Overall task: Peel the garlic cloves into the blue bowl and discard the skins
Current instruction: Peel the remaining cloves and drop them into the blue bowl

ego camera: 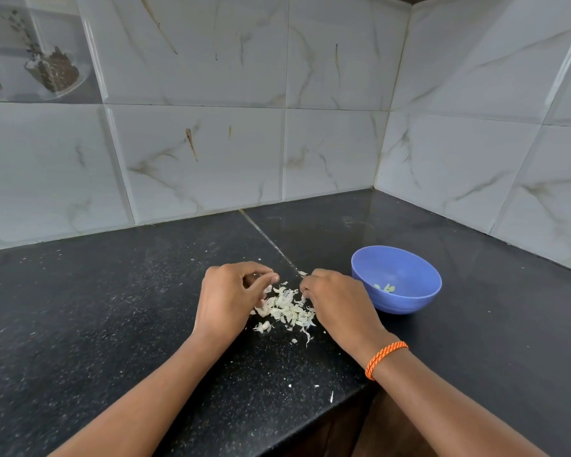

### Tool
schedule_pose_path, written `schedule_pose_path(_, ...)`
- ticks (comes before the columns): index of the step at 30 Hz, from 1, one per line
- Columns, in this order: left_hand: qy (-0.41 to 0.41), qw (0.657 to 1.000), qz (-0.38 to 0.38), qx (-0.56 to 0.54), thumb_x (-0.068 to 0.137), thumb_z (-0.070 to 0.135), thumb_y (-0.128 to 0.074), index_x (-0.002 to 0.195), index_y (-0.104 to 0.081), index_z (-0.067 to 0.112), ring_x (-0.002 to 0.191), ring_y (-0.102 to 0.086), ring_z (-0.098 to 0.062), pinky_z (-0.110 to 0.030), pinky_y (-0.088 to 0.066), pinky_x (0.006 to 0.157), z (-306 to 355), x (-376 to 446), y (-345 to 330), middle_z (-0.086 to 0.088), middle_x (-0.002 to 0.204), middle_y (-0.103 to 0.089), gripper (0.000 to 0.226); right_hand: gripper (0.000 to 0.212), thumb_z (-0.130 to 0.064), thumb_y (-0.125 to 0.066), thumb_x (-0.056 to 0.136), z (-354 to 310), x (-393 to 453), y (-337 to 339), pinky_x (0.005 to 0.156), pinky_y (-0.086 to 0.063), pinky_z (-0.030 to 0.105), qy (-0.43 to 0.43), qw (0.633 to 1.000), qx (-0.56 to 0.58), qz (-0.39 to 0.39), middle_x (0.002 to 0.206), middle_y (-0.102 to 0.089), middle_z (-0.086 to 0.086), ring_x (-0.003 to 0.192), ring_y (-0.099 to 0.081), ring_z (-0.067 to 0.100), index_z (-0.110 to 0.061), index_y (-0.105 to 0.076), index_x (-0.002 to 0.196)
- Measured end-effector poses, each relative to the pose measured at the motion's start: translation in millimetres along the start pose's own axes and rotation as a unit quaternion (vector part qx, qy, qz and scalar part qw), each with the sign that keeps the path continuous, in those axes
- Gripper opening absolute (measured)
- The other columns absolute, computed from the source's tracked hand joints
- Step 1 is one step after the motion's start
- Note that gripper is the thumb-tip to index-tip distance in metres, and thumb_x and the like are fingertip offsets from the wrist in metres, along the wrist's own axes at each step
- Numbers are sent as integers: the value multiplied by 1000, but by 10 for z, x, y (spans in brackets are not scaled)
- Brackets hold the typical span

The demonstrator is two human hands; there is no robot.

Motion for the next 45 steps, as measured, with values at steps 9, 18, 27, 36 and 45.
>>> schedule_pose_path(9,-29,999,29,9,95,50,-78,91,-84,40,58,-71,-16,-44,-61,61,105,-37,59,11,65,-73,12,24,5,-70,88,-82,12,-5,62,-37,32,62,997,-51,-18,99,-61,3,92,-63,23,-13,-70,103)
schedule_pose_path(18,-66,994,20,85,95,47,-79,104,-81,45,49,-47,-10,-27,-39,53,100,-34,31,14,53,-53,10,18,2,-68,91,-51,11,-33,60,-47,34,45,998,-15,35,91,-61,-2,93,-57,19,-15,-71,96)
schedule_pose_path(27,-116,985,-18,124,97,45,-75,122,-76,47,112,-60,-3,-31,-56,84,135,-64,-86,27,128,-60,25,12,-19,-76,99,179,-146,-37,70,-56,40,-26,959,230,162,94,-72,-13,87,-65,9,-28,-80,106)
schedule_pose_path(36,-106,985,-36,128,86,52,-84,93,-79,46,100,-62,1,-30,-52,79,74,-91,-147,34,96,-72,10,10,-21,-71,103,118,-164,-33,69,-56,39,-20,948,260,182,97,-70,-12,83,-67,10,-26,-77,109)
schedule_pose_path(45,-85,992,-33,87,89,36,-86,92,-80,43,82,-71,-2,-34,-58,69,123,-115,-159,29,95,-74,9,5,-26,-68,106,116,-143,-58,73,-55,36,-21,949,277,152,99,-66,-16,87,-65,7,-25,-73,107)
Point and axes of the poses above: each hand's wrist, its own x-axis towards the middle knuckle, its own y-axis out of the back of the hand, z = x × y, the point moved 6 cm from there along x, towards the middle knuckle
